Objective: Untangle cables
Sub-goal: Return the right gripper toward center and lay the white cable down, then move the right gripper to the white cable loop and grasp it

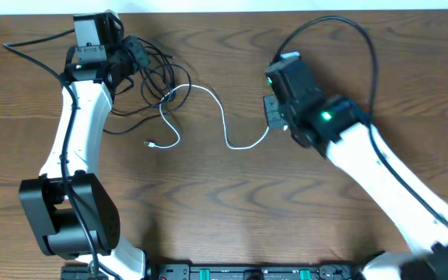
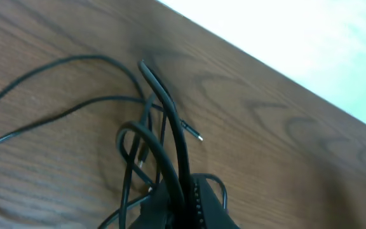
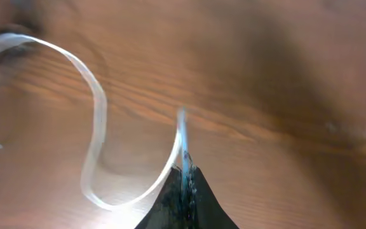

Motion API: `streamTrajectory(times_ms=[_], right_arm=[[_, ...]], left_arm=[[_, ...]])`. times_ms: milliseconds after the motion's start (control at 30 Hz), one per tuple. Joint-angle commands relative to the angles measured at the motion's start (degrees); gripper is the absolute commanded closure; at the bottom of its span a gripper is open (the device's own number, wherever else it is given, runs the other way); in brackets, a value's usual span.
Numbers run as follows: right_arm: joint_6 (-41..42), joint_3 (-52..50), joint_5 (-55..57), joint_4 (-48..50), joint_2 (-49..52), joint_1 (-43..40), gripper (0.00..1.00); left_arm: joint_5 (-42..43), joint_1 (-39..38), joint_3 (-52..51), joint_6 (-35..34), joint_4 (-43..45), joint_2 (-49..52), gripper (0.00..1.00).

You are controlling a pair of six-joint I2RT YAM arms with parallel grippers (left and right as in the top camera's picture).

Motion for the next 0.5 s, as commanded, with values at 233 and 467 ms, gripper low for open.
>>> streamTrajectory(times_ms=[233, 467], right_arm=[[-9.8, 0.1, -15.2, 4.0, 12.3, -12.6, 0.04], [-20.2, 1.6, -29.7, 7.2, 11.6, -14.2, 0.01]], left_arm=[[1.2, -3.5, 0.0, 1.9, -0.9, 0.7, 0.93], [9.7, -5.4, 0.1, 1.8, 0.7, 0.0, 0.93]])
